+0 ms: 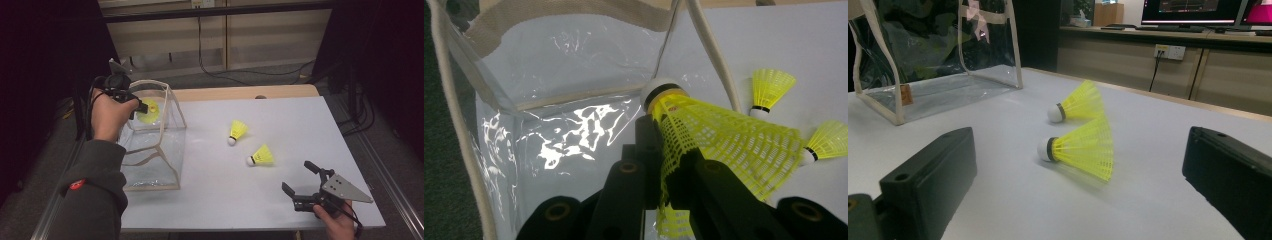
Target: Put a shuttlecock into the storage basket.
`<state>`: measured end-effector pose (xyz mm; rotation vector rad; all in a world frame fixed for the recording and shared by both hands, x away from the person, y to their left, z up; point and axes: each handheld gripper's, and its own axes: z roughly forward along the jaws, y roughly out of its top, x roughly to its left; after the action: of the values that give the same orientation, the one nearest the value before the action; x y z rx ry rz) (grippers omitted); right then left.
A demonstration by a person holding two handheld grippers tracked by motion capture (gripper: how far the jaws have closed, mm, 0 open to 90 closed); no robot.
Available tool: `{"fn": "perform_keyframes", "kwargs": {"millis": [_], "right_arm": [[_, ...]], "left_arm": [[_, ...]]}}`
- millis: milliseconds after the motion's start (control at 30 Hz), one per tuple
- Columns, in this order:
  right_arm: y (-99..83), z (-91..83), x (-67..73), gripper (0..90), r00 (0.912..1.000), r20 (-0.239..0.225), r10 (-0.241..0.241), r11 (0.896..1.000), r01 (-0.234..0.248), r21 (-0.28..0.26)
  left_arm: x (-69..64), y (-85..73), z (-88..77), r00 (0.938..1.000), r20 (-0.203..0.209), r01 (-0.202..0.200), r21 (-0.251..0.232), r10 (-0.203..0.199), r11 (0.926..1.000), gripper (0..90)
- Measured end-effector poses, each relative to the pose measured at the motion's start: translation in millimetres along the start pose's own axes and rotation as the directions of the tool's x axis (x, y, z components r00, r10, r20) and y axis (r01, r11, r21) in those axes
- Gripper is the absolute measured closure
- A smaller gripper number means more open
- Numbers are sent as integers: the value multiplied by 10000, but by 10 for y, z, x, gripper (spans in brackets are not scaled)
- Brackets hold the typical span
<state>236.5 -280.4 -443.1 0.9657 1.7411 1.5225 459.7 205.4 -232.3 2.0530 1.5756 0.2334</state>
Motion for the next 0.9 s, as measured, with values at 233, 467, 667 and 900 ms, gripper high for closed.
{"fn": "perform_keyframes", "kwargs": {"millis": [233, 467, 667, 900], "right_arm": [[-2, 2, -3, 9, 10000, -19, -7, 10000, 7, -15], [0, -1, -1, 9, 10000, -4, 2, 10000, -2, -38], [1, -1, -3, 9, 10000, -13, -7, 10000, 7, -33], [1, -1, -1, 9, 10000, 14, 19, 10000, -19, -52]], "left_arm": [[33, -10, 17, 10000, -58, 18, 68, -17, 10000, 869], [58, -34, 61, 9999, -98, 98, 123, -97, 9999, 869], [65, -46, 98, 9999, -79, 76, 295, -74, 9995, 868], [66, -56, 140, 9999, -116, 80, 312, -76, 9995, 866]]}}
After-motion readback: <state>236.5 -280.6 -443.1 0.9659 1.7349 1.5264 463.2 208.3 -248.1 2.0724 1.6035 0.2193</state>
